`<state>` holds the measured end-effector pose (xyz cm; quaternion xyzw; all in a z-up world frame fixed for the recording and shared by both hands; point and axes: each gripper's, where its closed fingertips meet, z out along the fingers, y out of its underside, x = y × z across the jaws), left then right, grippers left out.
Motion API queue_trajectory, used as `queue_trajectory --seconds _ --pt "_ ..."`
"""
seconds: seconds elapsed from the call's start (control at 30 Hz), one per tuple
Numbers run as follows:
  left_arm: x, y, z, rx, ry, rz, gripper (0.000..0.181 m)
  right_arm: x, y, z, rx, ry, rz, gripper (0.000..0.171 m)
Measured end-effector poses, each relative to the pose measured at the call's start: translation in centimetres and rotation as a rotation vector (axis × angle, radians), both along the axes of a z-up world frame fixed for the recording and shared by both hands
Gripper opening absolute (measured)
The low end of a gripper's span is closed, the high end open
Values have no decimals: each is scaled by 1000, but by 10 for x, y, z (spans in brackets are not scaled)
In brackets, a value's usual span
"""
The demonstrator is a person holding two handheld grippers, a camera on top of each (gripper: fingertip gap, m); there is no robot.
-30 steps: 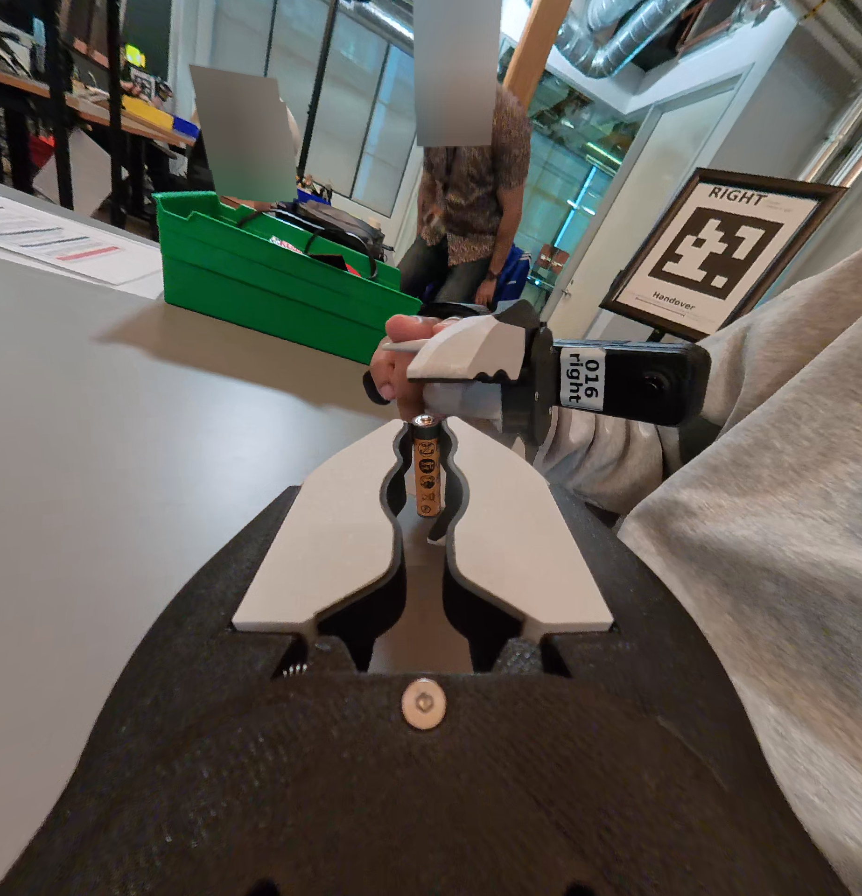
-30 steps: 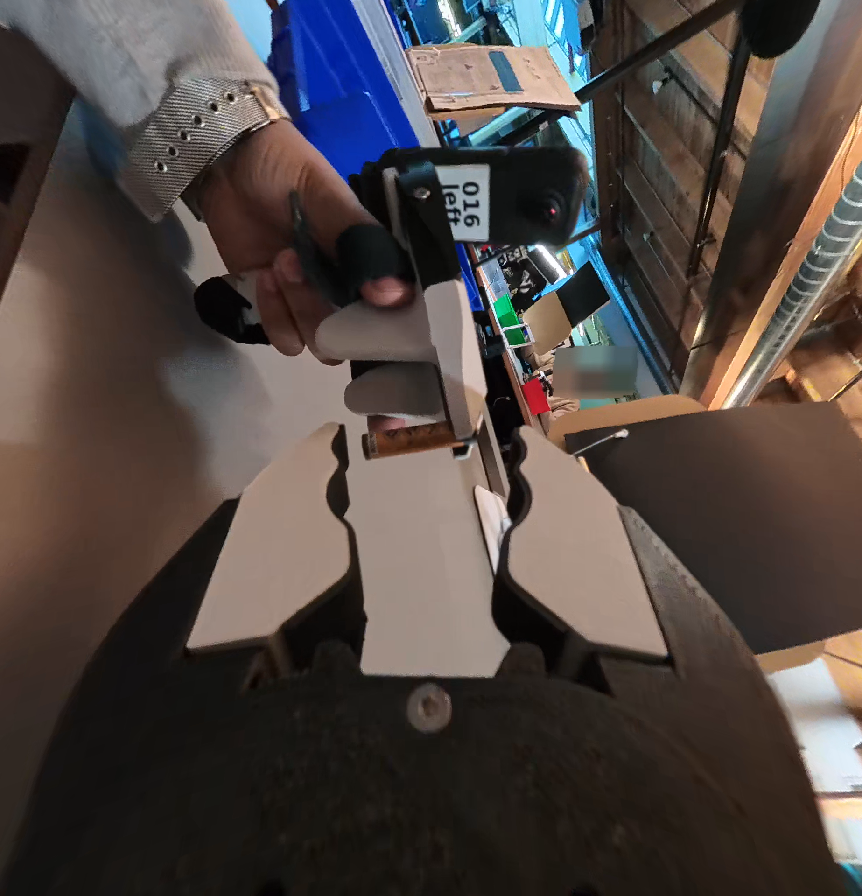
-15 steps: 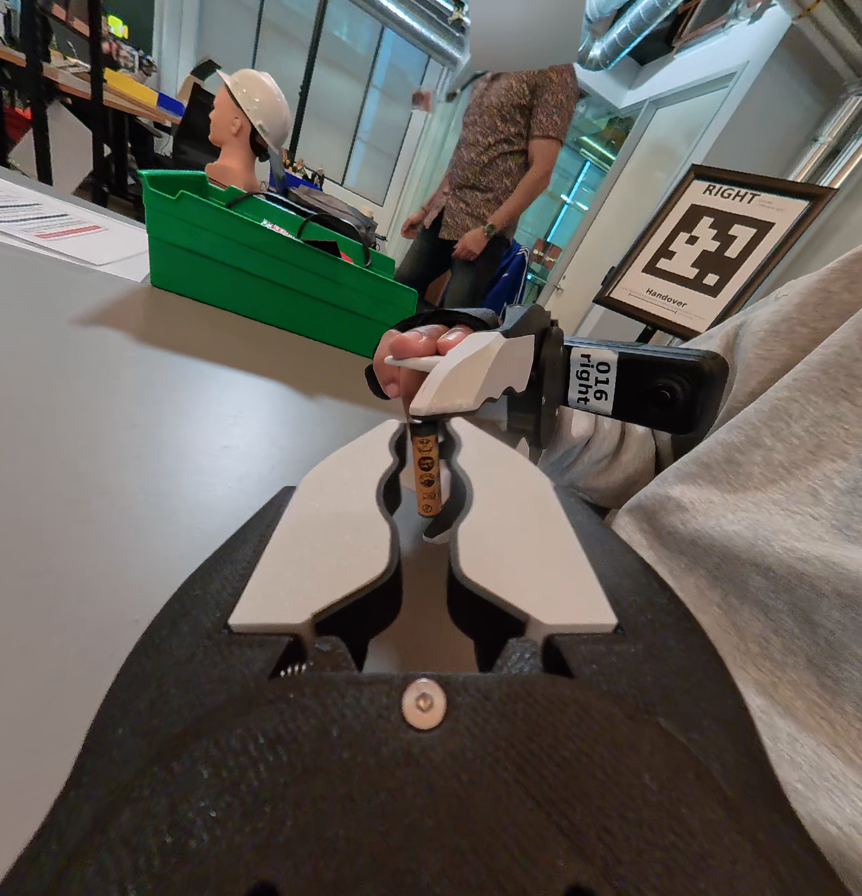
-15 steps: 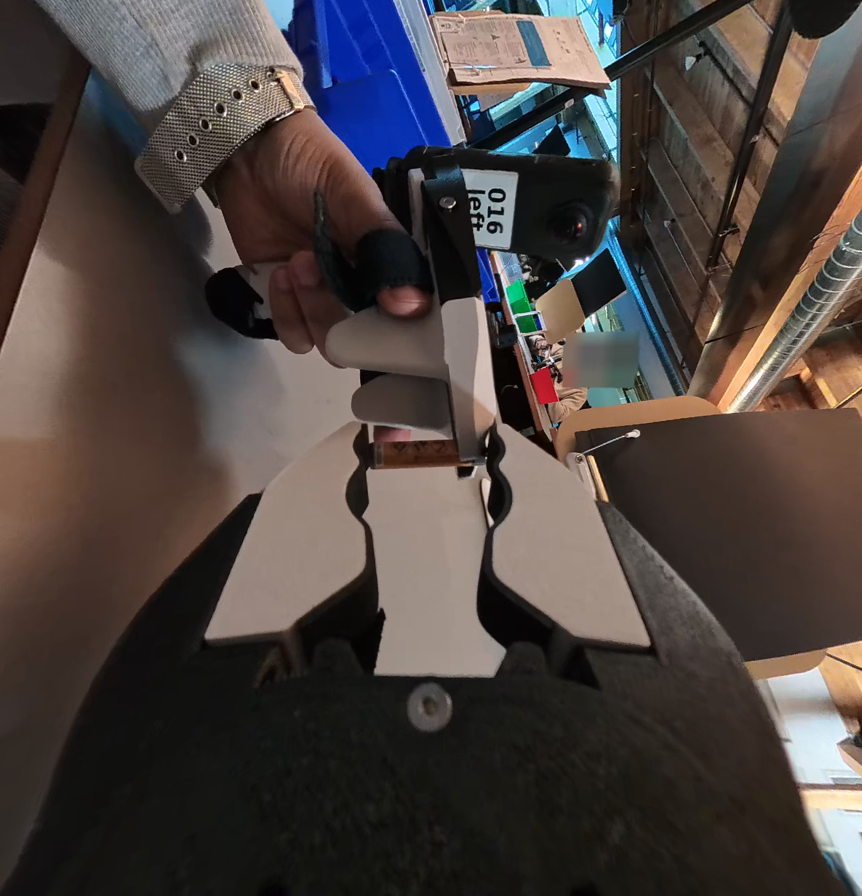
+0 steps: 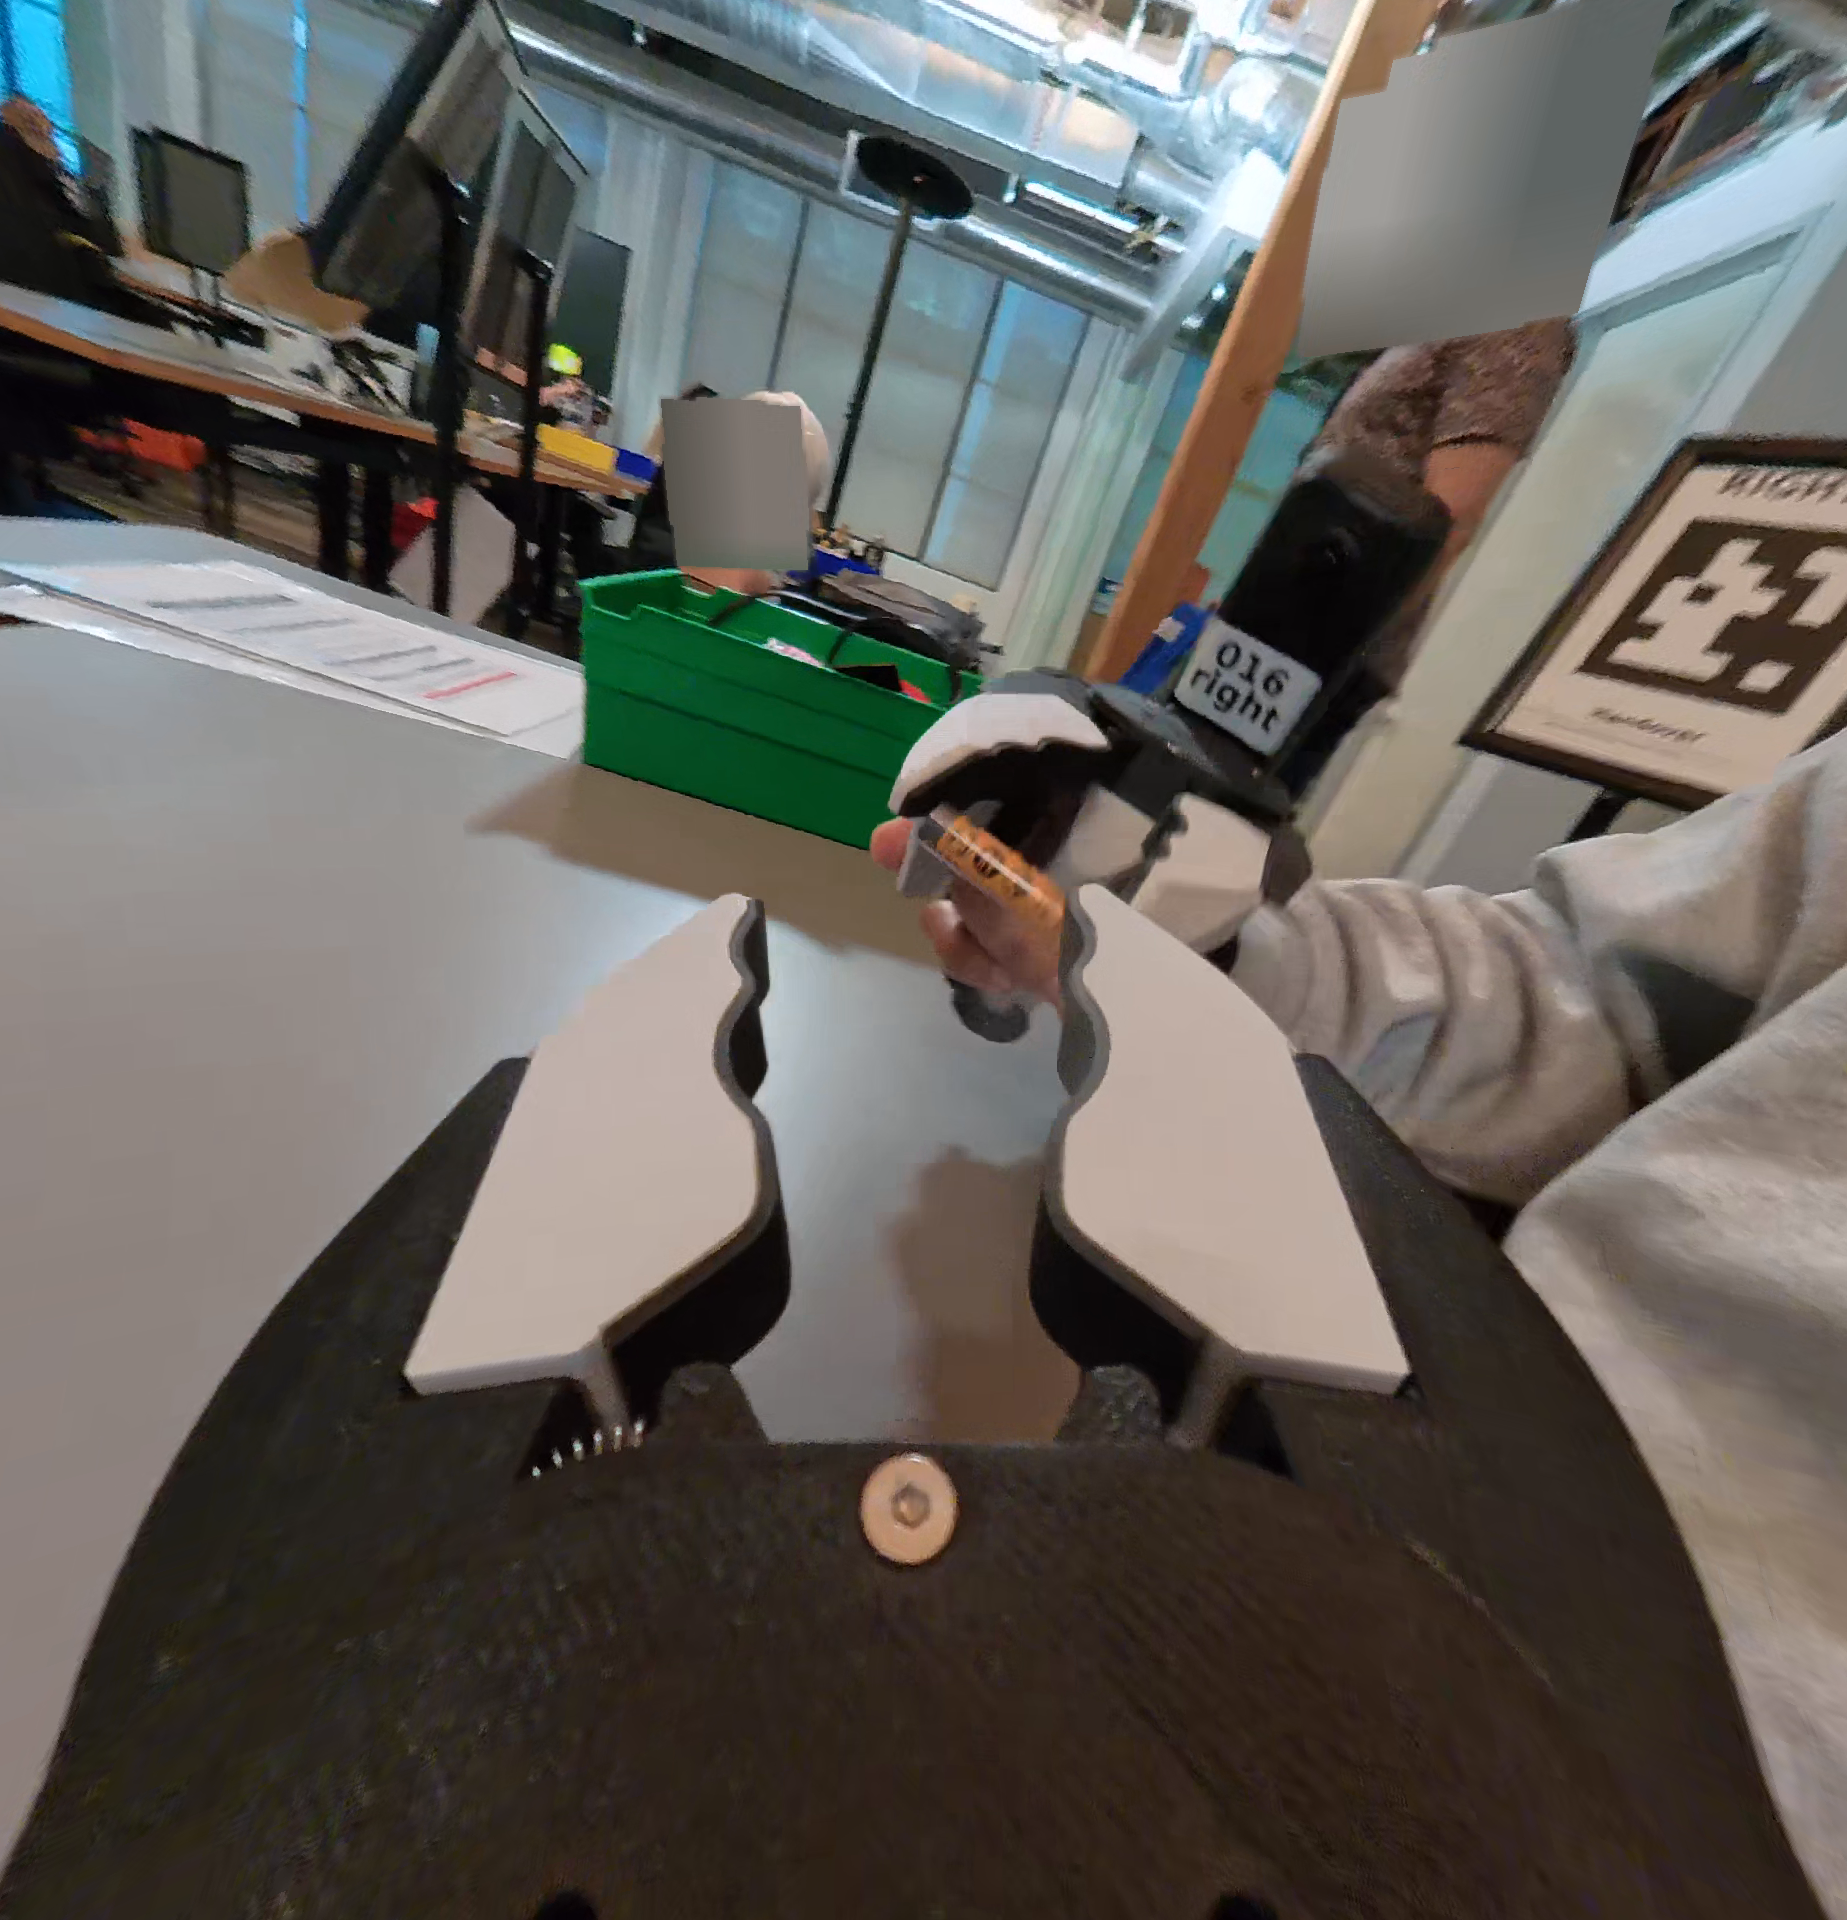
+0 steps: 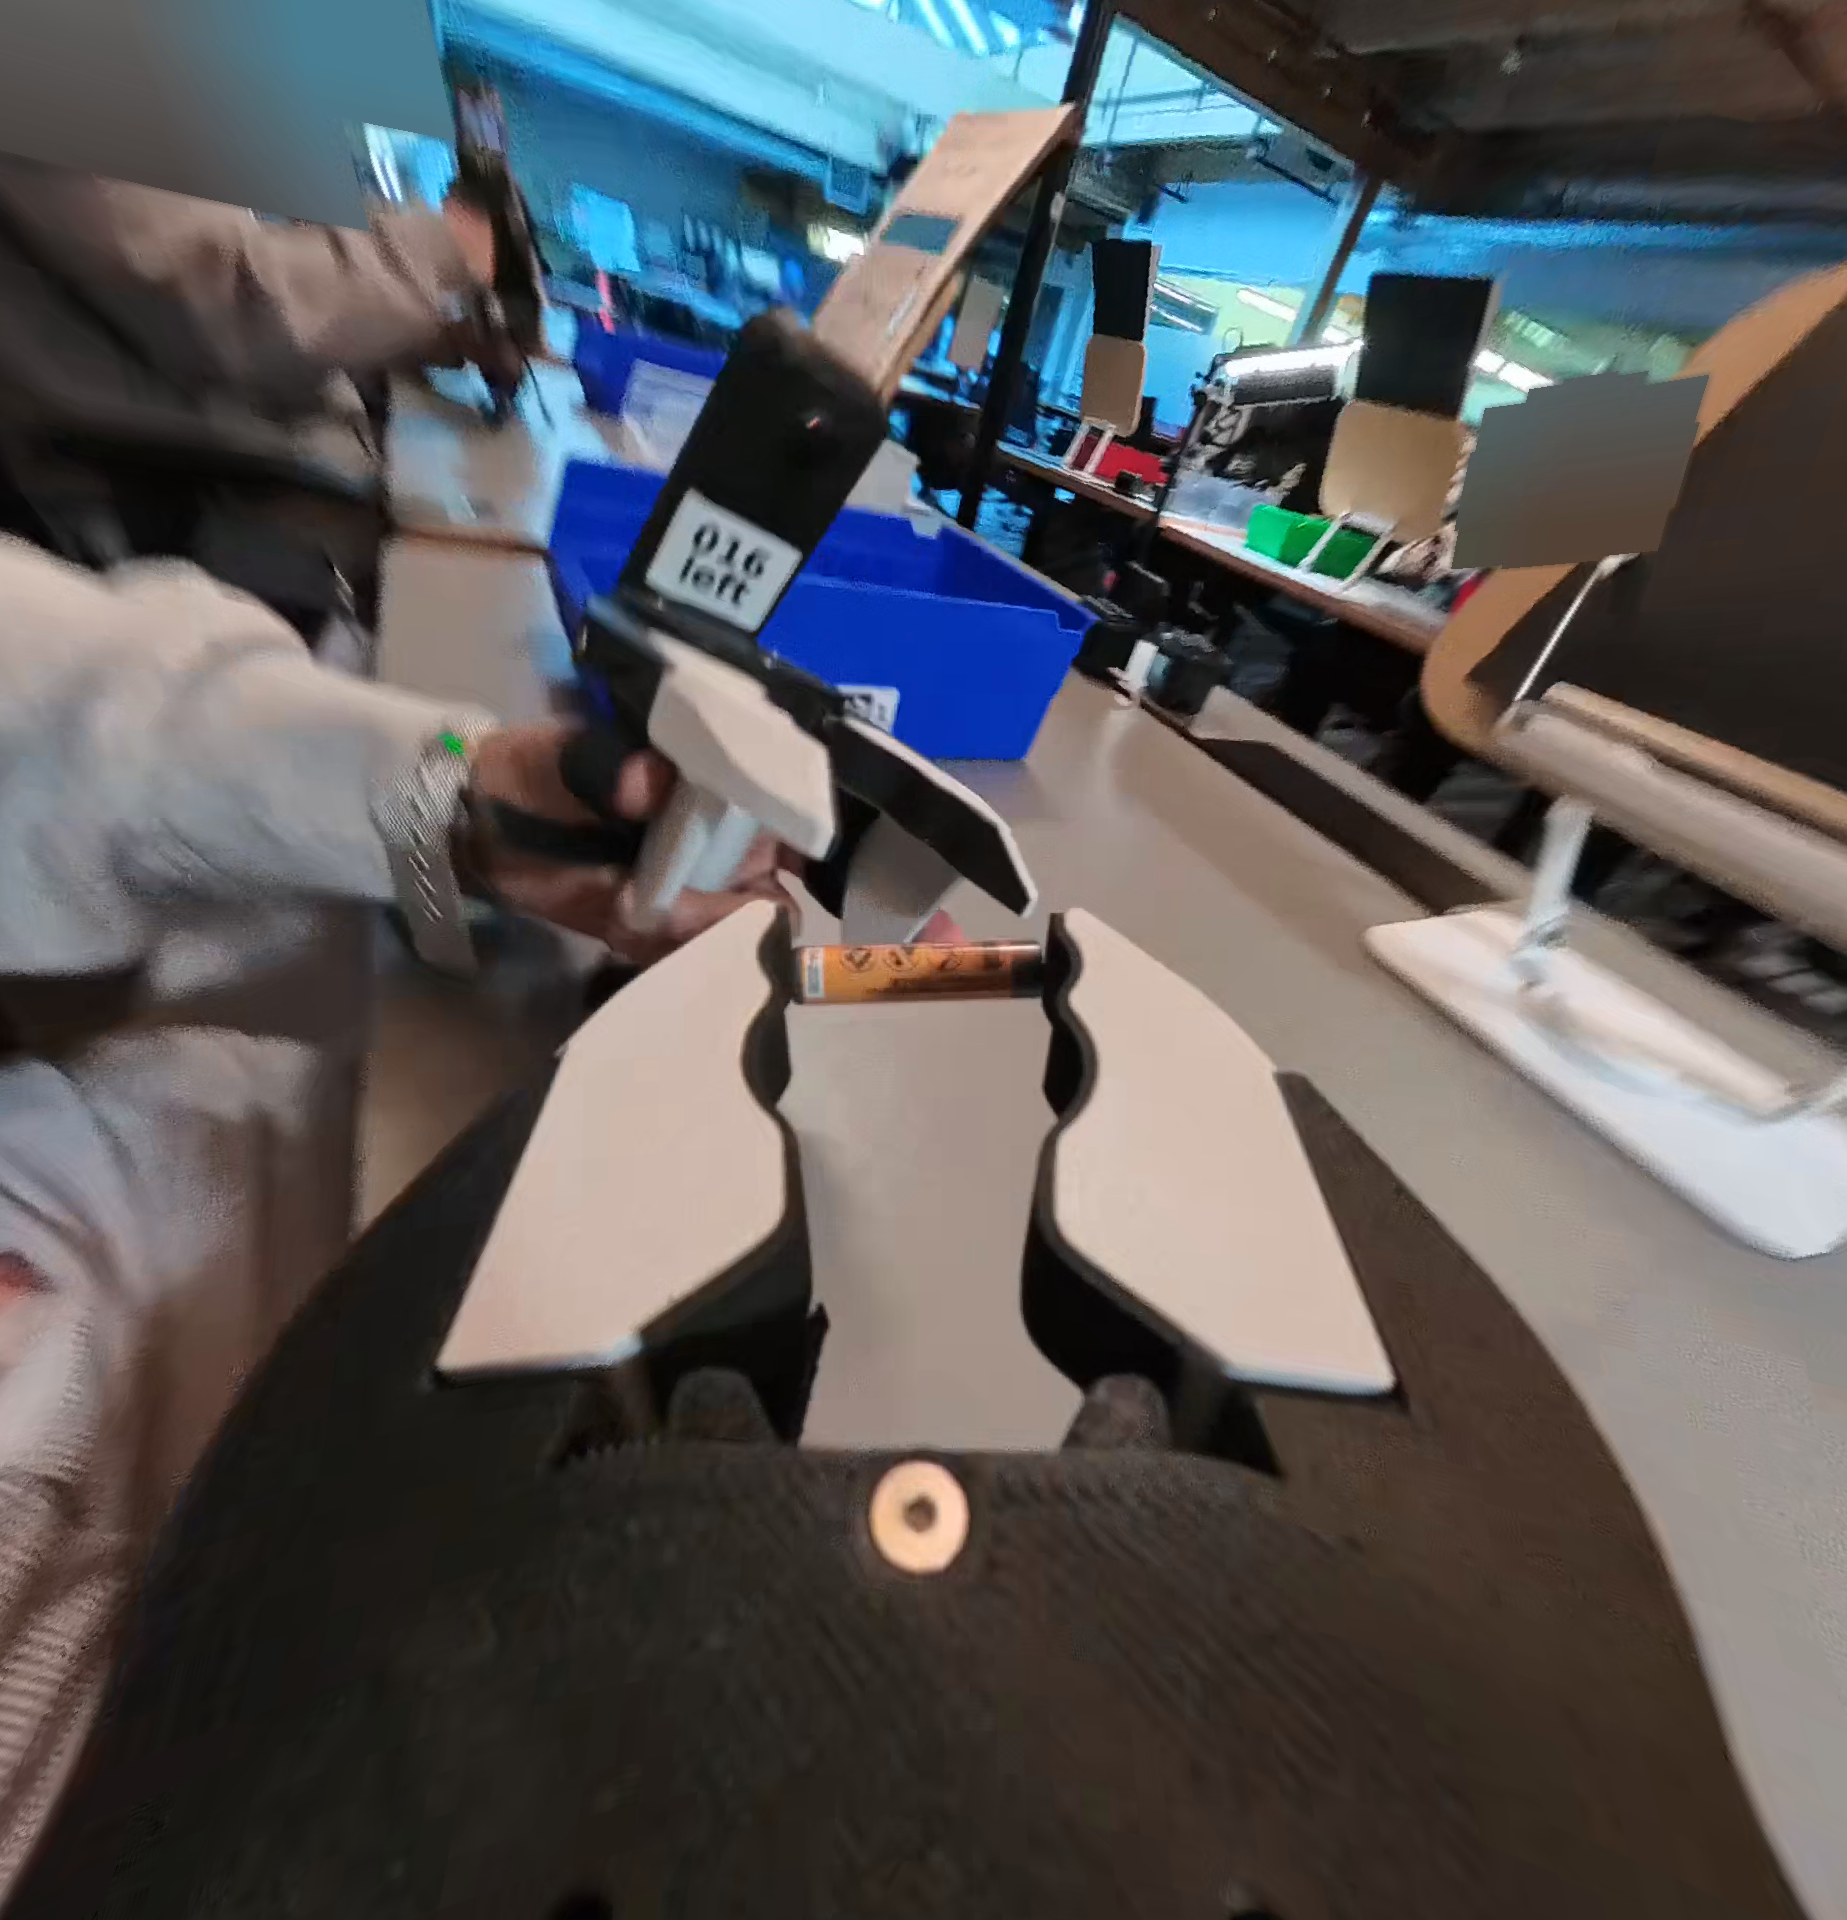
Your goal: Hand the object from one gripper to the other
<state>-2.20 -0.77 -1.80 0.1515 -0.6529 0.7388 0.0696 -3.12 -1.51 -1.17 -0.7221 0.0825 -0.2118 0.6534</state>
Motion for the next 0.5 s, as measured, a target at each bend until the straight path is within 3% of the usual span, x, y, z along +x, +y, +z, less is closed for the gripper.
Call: queue_trajectory --seconds 0.17,0.33,0.5 --pt "-2 -8 -12 153 -213 94 40 2 -7 5 246 435 166 47" --pt "-9 -22 -28 346 -508 182 42 2 -1 -7 376 896 320 47" --pt "-13 -29 -31 410 -642 226 31 -1 3 -16 429 1175 408 47"
